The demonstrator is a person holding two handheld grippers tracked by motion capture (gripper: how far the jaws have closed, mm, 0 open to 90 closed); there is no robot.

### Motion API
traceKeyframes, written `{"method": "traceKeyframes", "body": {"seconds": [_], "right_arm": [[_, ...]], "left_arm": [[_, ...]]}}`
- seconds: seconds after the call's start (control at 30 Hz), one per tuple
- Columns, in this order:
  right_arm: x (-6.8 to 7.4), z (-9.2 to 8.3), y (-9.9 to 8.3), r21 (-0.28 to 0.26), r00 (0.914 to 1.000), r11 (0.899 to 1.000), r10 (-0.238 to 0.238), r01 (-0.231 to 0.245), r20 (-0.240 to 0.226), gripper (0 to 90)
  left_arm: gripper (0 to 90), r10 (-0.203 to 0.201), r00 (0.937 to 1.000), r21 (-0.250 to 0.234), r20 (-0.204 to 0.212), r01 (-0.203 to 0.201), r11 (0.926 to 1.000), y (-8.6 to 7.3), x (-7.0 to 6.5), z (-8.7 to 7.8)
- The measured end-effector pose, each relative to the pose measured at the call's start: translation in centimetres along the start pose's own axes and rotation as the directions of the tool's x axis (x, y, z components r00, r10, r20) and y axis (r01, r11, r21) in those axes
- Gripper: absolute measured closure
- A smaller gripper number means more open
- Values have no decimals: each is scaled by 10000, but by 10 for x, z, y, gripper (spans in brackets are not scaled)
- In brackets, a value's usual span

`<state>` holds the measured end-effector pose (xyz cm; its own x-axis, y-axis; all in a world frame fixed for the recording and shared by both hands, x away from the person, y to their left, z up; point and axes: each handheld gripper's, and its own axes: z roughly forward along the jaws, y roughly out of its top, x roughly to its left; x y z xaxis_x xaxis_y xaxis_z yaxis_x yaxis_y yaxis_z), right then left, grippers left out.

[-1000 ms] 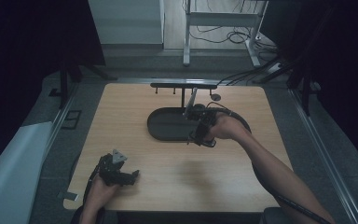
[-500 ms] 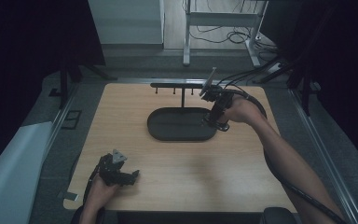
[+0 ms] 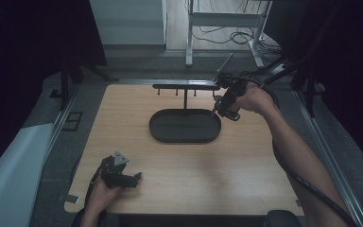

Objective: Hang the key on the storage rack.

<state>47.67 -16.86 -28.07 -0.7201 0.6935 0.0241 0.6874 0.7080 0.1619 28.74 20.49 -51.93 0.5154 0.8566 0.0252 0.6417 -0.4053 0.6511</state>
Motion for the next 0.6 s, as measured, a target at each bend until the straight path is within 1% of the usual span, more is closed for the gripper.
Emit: {"method": "traceKeyframes", "body": {"seconds": [0.03, 0.13, 0.17, 0.37, 0.6], "right_arm": [[-4, -4, 2, -39, 9998, 9999, 168, -168, 79, 487], [-7, -7, 5, -100, 9995, 9997, 242, -240, 179, 487], [-10, -11, 8, -119, 9994, 9996, 258, -255, 242, 487], [-18, -20, 16, -359, 9980, 9979, 551, -540, 311, 487], [-24, -25, 25, -464, 9961, 9961, 775, -755, 430, 487]], "left_arm": [[0, 2, 10000, 0, -2, -2, 10000, 0, 0, 0], [0, 3, 10000, 8, 0, -3, 10000, 0, 0, 0], [0, 0, 10000, 9, 0, 0, 10000, 0, 0, 0], [0, 0, 10000, 2, 29, 0, 10000, 0, 0, 0], [0, -15, 10000, 21, 43, 15, 10000, 0, 0, 0]]}}
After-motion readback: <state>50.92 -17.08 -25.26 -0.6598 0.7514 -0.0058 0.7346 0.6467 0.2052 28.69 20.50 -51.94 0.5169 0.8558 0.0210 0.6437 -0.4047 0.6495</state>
